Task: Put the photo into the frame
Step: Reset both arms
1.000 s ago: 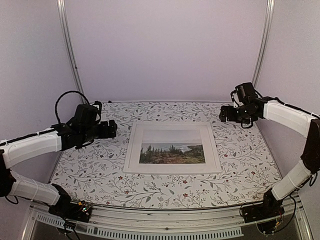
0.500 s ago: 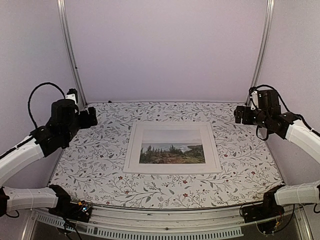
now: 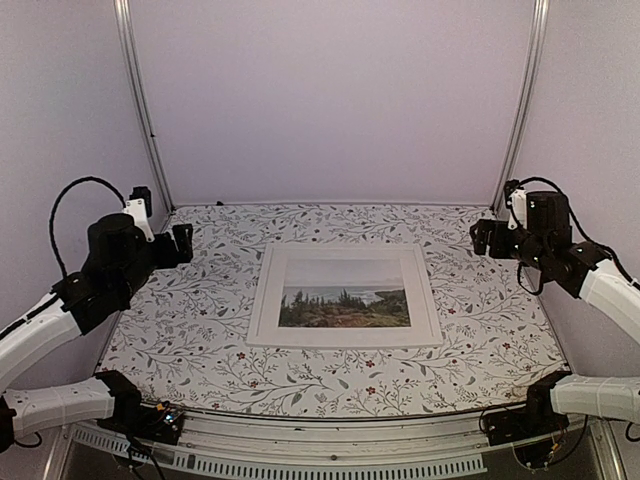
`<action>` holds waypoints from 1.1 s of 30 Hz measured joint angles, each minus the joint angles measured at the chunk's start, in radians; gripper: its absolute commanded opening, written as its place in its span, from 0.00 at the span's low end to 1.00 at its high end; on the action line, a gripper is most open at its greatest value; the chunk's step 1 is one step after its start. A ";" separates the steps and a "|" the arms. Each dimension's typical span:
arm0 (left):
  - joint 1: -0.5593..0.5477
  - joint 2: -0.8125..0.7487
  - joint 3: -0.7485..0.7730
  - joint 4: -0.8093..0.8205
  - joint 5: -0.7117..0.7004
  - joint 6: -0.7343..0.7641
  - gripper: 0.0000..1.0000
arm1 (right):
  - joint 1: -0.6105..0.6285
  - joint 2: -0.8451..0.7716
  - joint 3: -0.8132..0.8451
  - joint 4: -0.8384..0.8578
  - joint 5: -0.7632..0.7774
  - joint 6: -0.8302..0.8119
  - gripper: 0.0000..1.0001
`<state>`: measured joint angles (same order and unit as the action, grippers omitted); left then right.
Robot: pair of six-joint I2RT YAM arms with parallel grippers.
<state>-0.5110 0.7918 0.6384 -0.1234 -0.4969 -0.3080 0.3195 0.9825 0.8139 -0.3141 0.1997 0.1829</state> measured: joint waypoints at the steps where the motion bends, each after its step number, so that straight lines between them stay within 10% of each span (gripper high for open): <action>1: 0.000 0.000 0.000 0.003 0.004 0.001 1.00 | 0.000 -0.003 -0.002 0.003 0.000 0.000 0.99; 33: -0.001 0.022 0.000 0.014 0.022 0.001 1.00 | 0.000 -0.031 -0.024 0.048 0.003 0.005 0.99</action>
